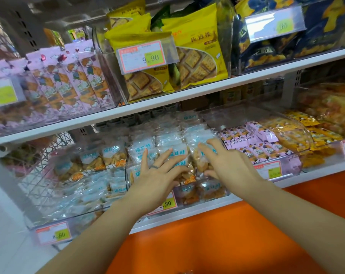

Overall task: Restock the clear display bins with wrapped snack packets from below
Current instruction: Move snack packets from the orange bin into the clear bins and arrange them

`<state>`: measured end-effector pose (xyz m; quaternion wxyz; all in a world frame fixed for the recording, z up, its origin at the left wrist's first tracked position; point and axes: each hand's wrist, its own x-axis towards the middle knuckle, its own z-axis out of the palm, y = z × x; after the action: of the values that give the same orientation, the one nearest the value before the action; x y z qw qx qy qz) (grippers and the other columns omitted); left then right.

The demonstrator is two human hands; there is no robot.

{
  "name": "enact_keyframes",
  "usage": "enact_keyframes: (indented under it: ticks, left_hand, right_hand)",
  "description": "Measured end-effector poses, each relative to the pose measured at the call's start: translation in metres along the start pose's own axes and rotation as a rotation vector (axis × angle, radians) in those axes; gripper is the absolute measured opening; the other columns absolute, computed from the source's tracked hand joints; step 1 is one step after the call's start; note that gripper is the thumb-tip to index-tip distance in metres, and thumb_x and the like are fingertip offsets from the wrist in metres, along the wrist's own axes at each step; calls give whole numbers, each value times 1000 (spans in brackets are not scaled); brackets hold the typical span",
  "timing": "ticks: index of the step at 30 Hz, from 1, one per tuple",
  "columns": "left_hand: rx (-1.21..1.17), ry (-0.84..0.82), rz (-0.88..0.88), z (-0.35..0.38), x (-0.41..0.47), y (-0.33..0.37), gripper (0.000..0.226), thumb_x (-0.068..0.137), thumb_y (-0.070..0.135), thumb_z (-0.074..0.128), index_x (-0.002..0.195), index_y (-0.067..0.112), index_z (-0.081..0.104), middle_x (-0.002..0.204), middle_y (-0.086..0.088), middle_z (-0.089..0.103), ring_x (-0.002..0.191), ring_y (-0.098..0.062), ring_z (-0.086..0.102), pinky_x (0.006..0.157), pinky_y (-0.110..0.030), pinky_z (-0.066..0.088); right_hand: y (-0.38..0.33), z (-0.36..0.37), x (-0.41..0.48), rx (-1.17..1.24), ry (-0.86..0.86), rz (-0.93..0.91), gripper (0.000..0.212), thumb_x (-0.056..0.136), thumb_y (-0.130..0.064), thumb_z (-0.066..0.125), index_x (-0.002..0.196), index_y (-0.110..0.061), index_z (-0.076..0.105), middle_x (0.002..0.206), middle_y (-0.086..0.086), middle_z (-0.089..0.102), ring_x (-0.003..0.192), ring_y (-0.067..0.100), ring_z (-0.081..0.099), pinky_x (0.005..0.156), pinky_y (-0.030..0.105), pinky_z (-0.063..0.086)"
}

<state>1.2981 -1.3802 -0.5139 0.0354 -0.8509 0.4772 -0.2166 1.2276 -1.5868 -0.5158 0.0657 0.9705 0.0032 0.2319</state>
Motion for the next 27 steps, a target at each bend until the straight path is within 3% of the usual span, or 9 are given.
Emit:
enact_keyframes:
  ticks: [2,5,9,12,14,16,20,24,27]
  left_hand:
    - [-6,-23,15,1,-2,-4,35,96,32,34,130,39,40,154,13,27,144,-19,9,106,-62,-9]
    - [10,-72,39,4,-3,-5,38,98,35,22,132,37,37,157,11,19,144,-21,0,107,-60,-11]
    - [34,-45,3,-1,0,5,39,97,45,18,134,39,32,159,5,4,145,-28,-4,105,-59,-15]
    - [92,-8,-17,-4,8,19,43,97,45,23,138,35,36,158,-4,21,144,-31,15,105,-66,1]
    - [105,-4,-39,-5,19,27,46,97,45,25,140,33,35,153,-5,32,141,-30,29,104,-70,8]
    - [83,-29,-91,-7,30,34,47,97,46,23,139,32,35,150,-5,38,139,-30,35,106,-71,5]
    - [-16,-13,-229,-13,51,39,50,99,42,14,145,31,31,152,3,34,144,-21,23,108,-58,-17]
    - [-133,13,-365,-17,84,32,38,102,25,31,136,32,46,135,7,54,131,-16,42,115,-51,-6]
    - [-117,-49,-405,-20,104,26,32,100,25,41,125,35,58,127,5,61,127,-22,43,115,-49,5]
  right_hand:
    - [4,2,-4,17,-104,-33,67,94,-33,56,146,-22,16,146,5,25,74,26,64,58,31,49]
    - [12,2,-11,30,-111,-83,73,93,-15,54,149,-26,8,155,3,14,75,23,64,57,29,48]
    - [7,-3,-17,57,-90,-58,63,97,-23,48,150,-26,14,157,3,14,71,24,63,54,29,41]
    - [4,-8,-21,129,100,-23,45,80,-28,74,122,-23,60,132,7,55,58,25,64,43,29,44]
    - [9,-5,-22,157,208,-11,35,70,-24,81,103,-19,70,115,8,65,69,27,67,47,32,50]
    - [13,1,-23,150,238,-2,36,66,-21,84,99,-18,72,111,10,66,79,30,65,55,37,54]
    - [14,7,-27,147,233,3,44,59,-18,87,101,-16,72,114,13,65,82,30,64,65,41,54]
    - [7,9,-26,205,223,-12,52,63,-17,83,112,-19,67,125,15,58,85,30,63,66,42,53]
    - [6,17,-27,178,185,-32,65,58,-14,85,120,-20,63,123,16,60,87,32,65,67,44,55]
